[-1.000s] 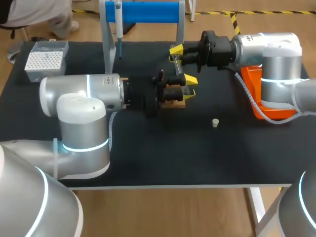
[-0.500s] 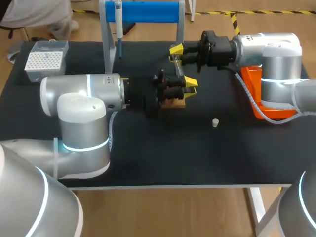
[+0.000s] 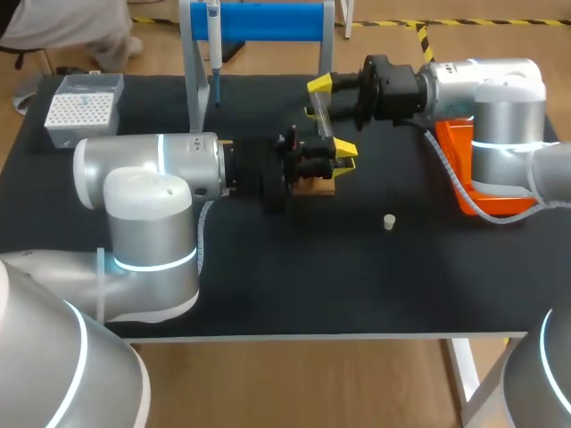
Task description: Invert the test tube, pick up the pipette, mount the tip to pipette, aspirate from beaker and dispense into the tube, eject the tip, return the pipette, and cap with the stopper.
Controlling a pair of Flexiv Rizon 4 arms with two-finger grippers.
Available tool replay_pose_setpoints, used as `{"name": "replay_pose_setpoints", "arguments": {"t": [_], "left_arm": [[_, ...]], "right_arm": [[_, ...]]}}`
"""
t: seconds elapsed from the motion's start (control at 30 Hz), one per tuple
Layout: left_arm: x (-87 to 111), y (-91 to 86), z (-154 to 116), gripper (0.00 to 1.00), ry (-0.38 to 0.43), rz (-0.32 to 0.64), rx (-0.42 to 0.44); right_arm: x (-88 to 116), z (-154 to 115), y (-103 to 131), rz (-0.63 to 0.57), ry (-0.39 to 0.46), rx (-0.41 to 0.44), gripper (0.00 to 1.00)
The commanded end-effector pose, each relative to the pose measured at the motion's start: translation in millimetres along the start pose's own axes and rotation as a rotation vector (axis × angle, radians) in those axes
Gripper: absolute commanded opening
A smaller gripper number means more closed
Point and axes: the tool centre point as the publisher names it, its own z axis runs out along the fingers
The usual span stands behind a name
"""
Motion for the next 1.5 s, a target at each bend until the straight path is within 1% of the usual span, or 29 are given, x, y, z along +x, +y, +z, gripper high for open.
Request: {"name": "replay_pose_setpoints", "arguments": {"t": [0.03, 0.3, 0.4, 0.47, 0.6, 0.73, 0.87, 0.97, 1.0, 1.07, 1.13, 1.2, 1.37, 1.5], "left_arm": [[0.6, 0.6, 0.7, 0.0, -0.002, 0.002, 0.001], [0.6, 0.6, 0.7, 0.0, -0.002, 0.002, 0.001], [0.6, 0.6, 0.7, 0.0, -0.002, 0.002, 0.001], [0.6, 0.6, 0.7, 0.0, -0.002, 0.002, 0.001], [0.6, 0.6, 0.7, 0.0, -0.002, 0.002, 0.001], [0.6, 0.6, 0.7, 0.0, -0.002, 0.002, 0.001], [0.6, 0.6, 0.7, 0.0, -0.002, 0.002, 0.001], [0.6, 0.6, 0.7, 0.0, -0.002, 0.002, 0.001], [0.6, 0.6, 0.7, 0.0, -0.002, 0.002, 0.001], [0.6, 0.6, 0.7, 0.0, -0.002, 0.002, 0.001], [0.6, 0.6, 0.7, 0.0, -0.002, 0.002, 0.001], [0.6, 0.6, 0.7, 0.0, -0.002, 0.002, 0.001], [0.6, 0.6, 0.7, 0.0, -0.002, 0.002, 0.001], [0.6, 0.6, 0.7, 0.0, -0.002, 0.002, 0.001]], "right_arm": [[-0.2, -0.7, 0.7, -0.001, -0.002, 0.003, 1.0], [-0.2, -0.7, 0.7, -0.001, -0.002, 0.003, 1.0], [5.4, -10.5, -7.3, -0.109, -0.038, -0.008, 1.0], [8.9, -22.5, -13.2, -0.181, -0.066, -0.022, 1.0], [12.6, -49.5, -25.1, -0.289, -0.109, -0.039, 1.0], [11.4, -70.8, -35.4, -0.443, -0.182, -0.02, 1.0], [5.4, -87.3, -41.5, -0.561, -0.246, -0.01, 1.0], [-4.6, -99.3, -43.2, -0.643, -0.287, -0.005, 1.0], [-10.2, -102.6, -41.5, -0.688, -0.324, -0.021, 1.0], [-23.8, -107.8, -41.7, -0.75, -0.354, -0.004, 1.0], [-37.9, -112.3, -42.2, -0.801, -0.403, 0.014, 1.0], [-49.1, -115.4, -41.2, -0.835, -0.43, 0.034, 1.0], [-69.8, -118.0, -34.2, -0.931, -0.498, 0.033, 1.0], [-85.8, -115.5, -33.8, -1.026, -0.557, 0.072, 1.0]]}}
